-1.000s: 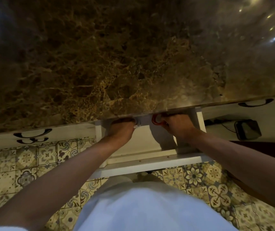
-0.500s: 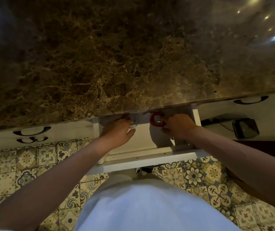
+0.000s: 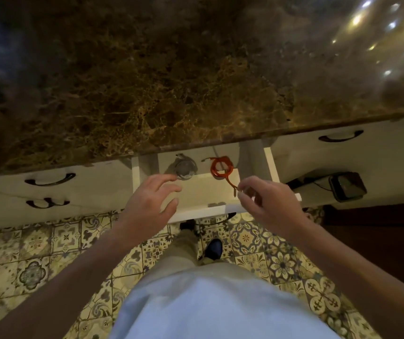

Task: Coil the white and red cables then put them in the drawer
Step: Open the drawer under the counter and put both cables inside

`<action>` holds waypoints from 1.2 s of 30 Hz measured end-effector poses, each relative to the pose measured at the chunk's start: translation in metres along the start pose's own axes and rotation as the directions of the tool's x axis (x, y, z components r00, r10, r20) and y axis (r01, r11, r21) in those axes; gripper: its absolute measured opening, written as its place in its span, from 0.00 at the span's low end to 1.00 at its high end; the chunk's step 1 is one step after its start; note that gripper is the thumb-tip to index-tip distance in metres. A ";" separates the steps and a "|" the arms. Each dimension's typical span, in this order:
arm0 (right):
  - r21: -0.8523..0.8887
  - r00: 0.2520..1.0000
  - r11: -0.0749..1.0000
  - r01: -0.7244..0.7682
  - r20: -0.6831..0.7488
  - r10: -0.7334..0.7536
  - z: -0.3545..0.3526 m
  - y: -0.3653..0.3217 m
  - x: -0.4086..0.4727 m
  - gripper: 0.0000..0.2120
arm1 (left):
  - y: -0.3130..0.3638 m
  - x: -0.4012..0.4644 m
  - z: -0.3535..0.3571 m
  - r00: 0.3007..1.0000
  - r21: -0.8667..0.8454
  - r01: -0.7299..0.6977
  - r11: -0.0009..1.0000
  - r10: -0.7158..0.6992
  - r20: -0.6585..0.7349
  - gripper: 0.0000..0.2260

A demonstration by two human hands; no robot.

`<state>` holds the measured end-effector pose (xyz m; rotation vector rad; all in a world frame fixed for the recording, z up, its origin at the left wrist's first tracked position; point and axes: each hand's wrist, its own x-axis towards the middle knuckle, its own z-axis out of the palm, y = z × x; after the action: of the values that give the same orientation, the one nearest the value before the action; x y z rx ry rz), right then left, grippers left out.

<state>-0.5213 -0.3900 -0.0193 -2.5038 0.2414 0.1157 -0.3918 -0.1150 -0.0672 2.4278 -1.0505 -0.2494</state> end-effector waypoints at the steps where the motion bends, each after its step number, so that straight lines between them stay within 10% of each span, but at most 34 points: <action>1: 0.013 1.000 1.000 -0.004 0.003 0.003 0.005 0.000 -0.013 0.12 | 0.003 -0.009 0.001 0.998 0.027 -0.015 1.000 0.017 -0.062 0.17; 9: -0.108 0.992 0.991 -0.080 0.091 0.089 0.050 0.011 -0.063 0.25 | 0.000 -0.057 0.030 0.984 0.381 0.124 0.916 -0.063 -0.168 0.32; 24: -0.291 0.987 0.957 -0.012 0.152 0.059 0.083 0.014 -0.024 0.39 | -0.032 -0.001 0.021 0.986 0.478 0.087 0.874 -0.006 -0.168 0.41; 28: 0.074 0.957 0.954 -0.290 0.006 0.290 0.083 0.002 0.003 0.16 | -0.040 0.014 0.016 0.984 0.440 0.091 0.893 -0.013 -0.177 0.40; 32: 0.527 0.820 0.629 -0.571 0.338 0.461 0.097 -0.005 0.032 0.14 | -0.040 0.035 0.000 0.985 0.425 0.076 0.902 -0.001 -0.175 0.34; 36: 0.721 0.789 0.401 -0.565 0.329 0.518 0.106 -0.009 0.060 0.14 | -0.043 0.083 -0.037 0.993 0.362 0.114 0.925 -0.100 -0.057 0.33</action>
<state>-0.4633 -0.3290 -0.1085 -1.4146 0.8905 0.2721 -0.2950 -0.1369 -0.0547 2.8146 -1.0232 -0.0446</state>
